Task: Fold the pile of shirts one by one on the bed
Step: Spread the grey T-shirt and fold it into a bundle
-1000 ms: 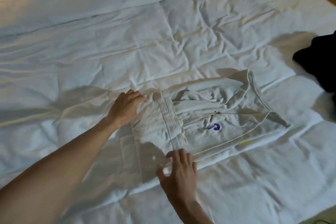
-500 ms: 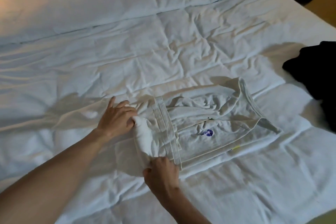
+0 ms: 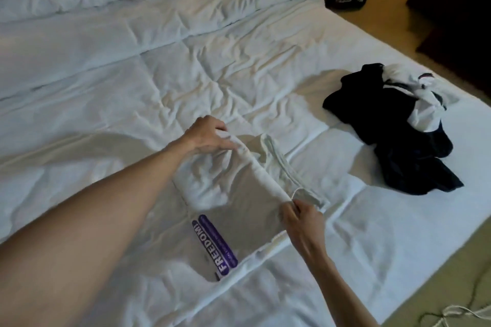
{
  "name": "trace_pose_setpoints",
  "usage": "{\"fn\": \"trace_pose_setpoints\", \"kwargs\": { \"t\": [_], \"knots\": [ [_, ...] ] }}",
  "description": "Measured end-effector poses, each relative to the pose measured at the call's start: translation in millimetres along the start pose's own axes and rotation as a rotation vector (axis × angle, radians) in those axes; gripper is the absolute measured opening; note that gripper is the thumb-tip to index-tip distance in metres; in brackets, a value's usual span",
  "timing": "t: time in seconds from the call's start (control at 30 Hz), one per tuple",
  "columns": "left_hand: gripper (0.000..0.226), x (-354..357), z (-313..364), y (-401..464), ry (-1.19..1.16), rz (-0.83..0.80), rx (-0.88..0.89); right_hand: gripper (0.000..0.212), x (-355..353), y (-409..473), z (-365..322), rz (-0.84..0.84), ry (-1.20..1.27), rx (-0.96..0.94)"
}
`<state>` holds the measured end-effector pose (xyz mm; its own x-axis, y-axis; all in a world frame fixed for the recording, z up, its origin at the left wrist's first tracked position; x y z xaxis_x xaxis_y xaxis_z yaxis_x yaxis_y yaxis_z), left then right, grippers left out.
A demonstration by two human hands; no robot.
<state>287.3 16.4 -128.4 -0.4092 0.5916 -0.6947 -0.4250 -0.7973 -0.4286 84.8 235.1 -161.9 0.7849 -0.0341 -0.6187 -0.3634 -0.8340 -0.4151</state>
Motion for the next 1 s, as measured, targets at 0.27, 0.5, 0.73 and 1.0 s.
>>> {"fn": "trace_pose_setpoints", "kwargs": {
  "t": [0.27,0.5,0.73,1.0],
  "knots": [
    [0.026,59.0,2.5,53.5,-0.111,0.011,-0.137,0.022,-10.8,39.1,52.4,-0.091,0.117,-0.010],
    [0.033,57.5,29.4,87.5,-0.353,0.093,-0.076,0.014,-36.0,52.5,55.1,0.146,0.285,0.092],
    [0.079,118.2,34.0,62.7,0.125,0.441,-0.068,0.062,-19.9,35.5,67.0,0.136,0.212,0.252],
    [0.105,269.1,76.6,-70.9,0.128,0.275,0.096,0.025,-60.5,84.4,74.0,-0.110,0.181,0.192]
  ]
}}
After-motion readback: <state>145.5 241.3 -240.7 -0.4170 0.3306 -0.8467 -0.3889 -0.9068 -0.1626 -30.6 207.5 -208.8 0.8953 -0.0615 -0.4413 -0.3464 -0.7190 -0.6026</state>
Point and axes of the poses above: each hand's wrist, its own y-axis towards the middle knuckle, its own x-axis out of the palm, z = x × y, the point moved 1 cm from there along y, towards the middle knuckle, and after that the axes turned 8 degrees about -z, right-handed, at the moved point
